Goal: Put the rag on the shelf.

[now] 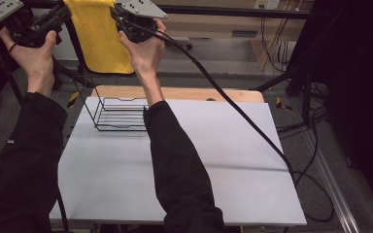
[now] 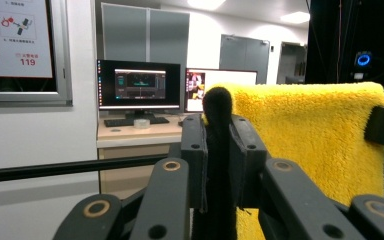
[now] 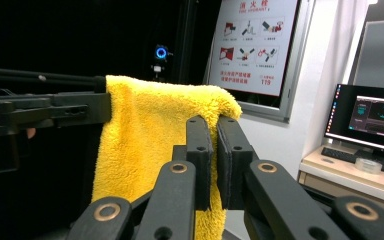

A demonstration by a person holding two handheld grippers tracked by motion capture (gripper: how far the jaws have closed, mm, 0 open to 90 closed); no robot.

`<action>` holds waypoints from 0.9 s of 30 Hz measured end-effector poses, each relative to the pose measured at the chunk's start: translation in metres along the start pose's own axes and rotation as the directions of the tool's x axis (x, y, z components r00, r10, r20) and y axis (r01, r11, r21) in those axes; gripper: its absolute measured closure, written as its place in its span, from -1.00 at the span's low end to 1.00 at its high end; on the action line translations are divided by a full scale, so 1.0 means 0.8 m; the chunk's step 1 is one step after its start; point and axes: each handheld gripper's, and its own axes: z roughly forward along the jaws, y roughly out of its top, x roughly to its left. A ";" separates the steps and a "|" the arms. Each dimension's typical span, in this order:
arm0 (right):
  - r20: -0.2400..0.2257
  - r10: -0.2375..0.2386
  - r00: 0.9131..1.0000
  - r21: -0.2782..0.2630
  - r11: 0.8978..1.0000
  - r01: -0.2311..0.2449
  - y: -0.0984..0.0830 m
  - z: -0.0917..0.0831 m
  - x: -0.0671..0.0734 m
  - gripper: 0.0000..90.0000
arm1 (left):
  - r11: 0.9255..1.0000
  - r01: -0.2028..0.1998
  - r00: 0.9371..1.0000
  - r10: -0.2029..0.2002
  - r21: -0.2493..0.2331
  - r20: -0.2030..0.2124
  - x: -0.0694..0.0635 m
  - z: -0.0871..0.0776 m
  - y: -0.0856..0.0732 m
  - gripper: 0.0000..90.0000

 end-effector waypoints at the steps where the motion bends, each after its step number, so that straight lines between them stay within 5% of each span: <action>1: 0.001 0.003 1.000 0.005 1.000 -0.003 -0.002 0.001 -0.001 0.90 | 1.000 -0.003 1.000 0.003 -0.002 0.004 0.001 0.000 -0.003 0.75; 15: -0.036 0.026 0.999 0.077 0.997 -0.023 -0.052 -0.007 0.007 0.90 | 0.998 -0.028 0.999 0.026 0.052 0.034 0.009 -0.024 -0.051 0.75; 27: -0.061 0.038 0.997 0.109 0.994 -0.031 -0.078 -0.025 0.015 0.90 | 0.994 -0.043 0.996 0.035 0.104 0.079 0.002 -0.051 -0.070 0.74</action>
